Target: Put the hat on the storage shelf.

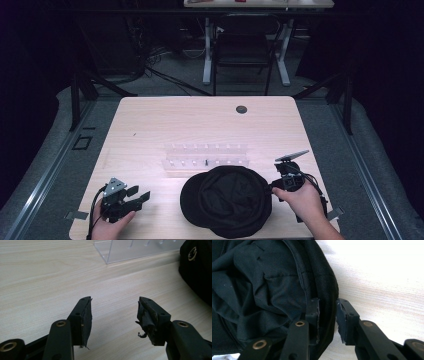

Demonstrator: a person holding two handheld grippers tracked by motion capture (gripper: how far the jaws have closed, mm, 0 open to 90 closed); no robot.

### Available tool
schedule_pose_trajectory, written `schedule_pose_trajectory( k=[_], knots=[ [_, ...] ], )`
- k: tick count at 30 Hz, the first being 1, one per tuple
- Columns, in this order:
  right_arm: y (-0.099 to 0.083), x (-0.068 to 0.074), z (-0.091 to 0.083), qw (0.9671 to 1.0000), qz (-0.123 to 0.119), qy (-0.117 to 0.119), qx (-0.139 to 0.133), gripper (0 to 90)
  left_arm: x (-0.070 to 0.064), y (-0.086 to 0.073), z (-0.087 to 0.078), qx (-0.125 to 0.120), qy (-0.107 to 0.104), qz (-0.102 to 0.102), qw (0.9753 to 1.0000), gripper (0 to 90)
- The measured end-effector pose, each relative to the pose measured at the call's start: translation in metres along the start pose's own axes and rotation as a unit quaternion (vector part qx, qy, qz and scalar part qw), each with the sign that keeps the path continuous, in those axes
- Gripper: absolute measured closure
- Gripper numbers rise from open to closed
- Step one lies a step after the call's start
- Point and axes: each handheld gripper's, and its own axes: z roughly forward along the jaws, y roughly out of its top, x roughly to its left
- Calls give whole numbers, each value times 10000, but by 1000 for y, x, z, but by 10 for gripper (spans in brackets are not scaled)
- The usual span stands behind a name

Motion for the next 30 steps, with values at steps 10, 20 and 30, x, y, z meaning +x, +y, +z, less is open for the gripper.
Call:
schedule_pose_trajectory(
  k=[10,20,30],
  knots=[
    [4,-4,11,9995,180,115,241,760,0,0,1,-33,17,-14,10000,455],
    [9,-5,15,9974,154,117,691,825,0,0,0,1,-7,-7,10000,455],
    [11,-4,15,9967,304,231,722,870,1,0,0,-20,-7,-17,10000,455]
  ],
)
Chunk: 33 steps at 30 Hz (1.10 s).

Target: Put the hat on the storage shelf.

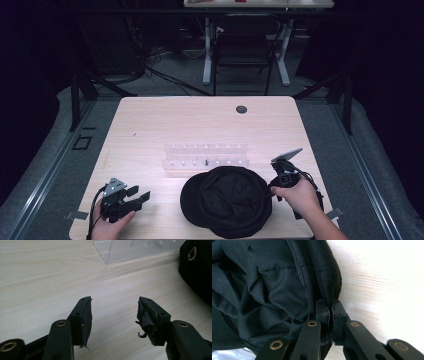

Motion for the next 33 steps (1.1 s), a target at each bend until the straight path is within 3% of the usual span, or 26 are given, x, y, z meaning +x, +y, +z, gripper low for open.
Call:
schedule_pose_trajectory(
  k=[11,14,22,25,33],
  knots=[
    [1,1,-14,9998,-27,183,71,880,0,0,0,14,-2,-8,10000,457],
    [1,4,-19,9992,106,372,-75,880,0,0,0,-26,-20,-26,10000,458],
    [3,14,-43,9985,-68,537,-72,882,0,0,0,-15,-19,-22,10000,460],
    [3,17,-47,9983,4,560,-176,882,0,0,0,-20,-17,-21,10000,462],
    [2,23,-58,9972,2,734,-117,882,1,0,0,-31,-22,-20,10000,464]
  ],
)
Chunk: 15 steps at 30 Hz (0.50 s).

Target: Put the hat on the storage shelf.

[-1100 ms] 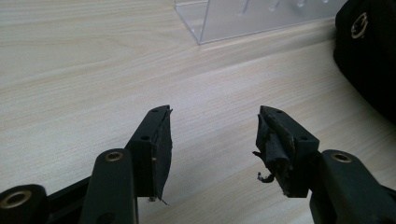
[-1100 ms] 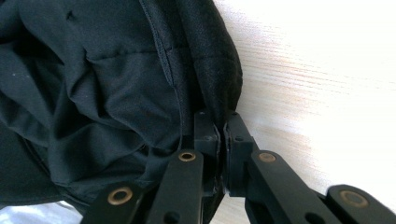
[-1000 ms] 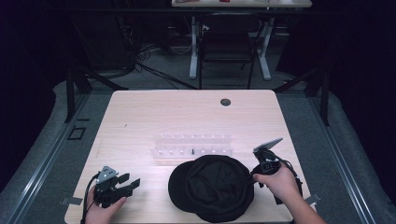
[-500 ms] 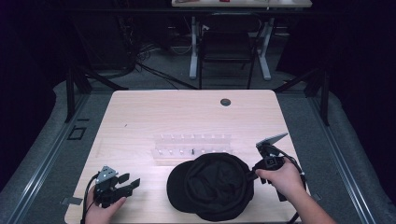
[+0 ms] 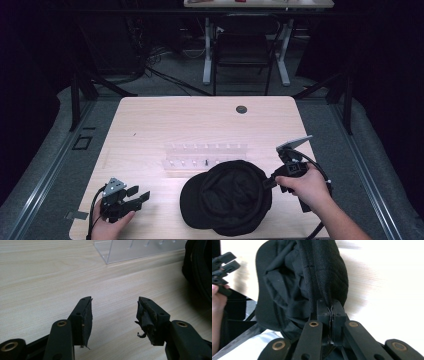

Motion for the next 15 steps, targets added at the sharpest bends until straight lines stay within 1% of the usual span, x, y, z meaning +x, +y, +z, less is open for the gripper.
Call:
schedule_pose_trajectory(
  k=[3,6,8,9,10,11,12,13,15],
  knots=[
    [0,4,-5,10000,-21,91,17,882,0,0,0,-2,-5,2,10000,464],
    [-1,10,-11,9998,4,167,-97,883,0,0,0,-1,-3,3,10000,464],
    [-2,15,-15,9996,-38,234,-131,883,0,0,0,-7,-2,0,10000,464],
    [-1,17,-19,9995,-124,278,-45,883,0,0,0,-6,-3,3,10000,464],
    [-2,21,-19,9994,-37,303,-168,883,0,0,1,8,4,8,10000,464],
    [-2,23,-21,9992,-72,341,-170,883,0,1,0,45,-1,22,10000,464],
    [-2,25,-24,9991,-65,380,-171,883,-1,0,0,26,-1,20,10000,465],
    [-1,26,-26,9990,-124,416,-132,883,-1,0,0,23,-1,23,10000,464],
    [0,31,-29,9987,-80,454,-218,883,-1,0,0,9,-3,13,10000,464]
  ],
)
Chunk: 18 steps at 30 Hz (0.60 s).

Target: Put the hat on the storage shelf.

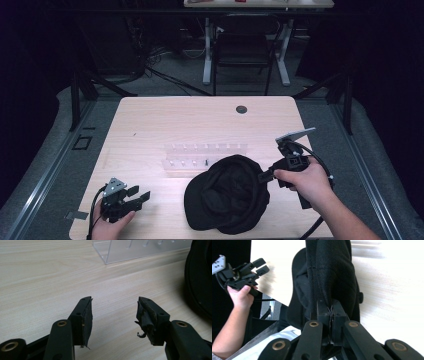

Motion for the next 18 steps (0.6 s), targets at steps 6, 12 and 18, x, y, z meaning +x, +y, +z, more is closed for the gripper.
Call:
schedule_pose_trajectory(
  k=[6,12,18],
  knots=[
    [3,8,-10,9999,-58,112,6,884,0,0,1,-12,-1,-6,10000,464],
    [4,15,-20,9997,-47,241,-66,884,0,0,0,4,6,-1,10000,464],
    [6,21,-33,9989,-105,403,-229,884,0,0,1,21,26,2,10000,464]
  ],
)
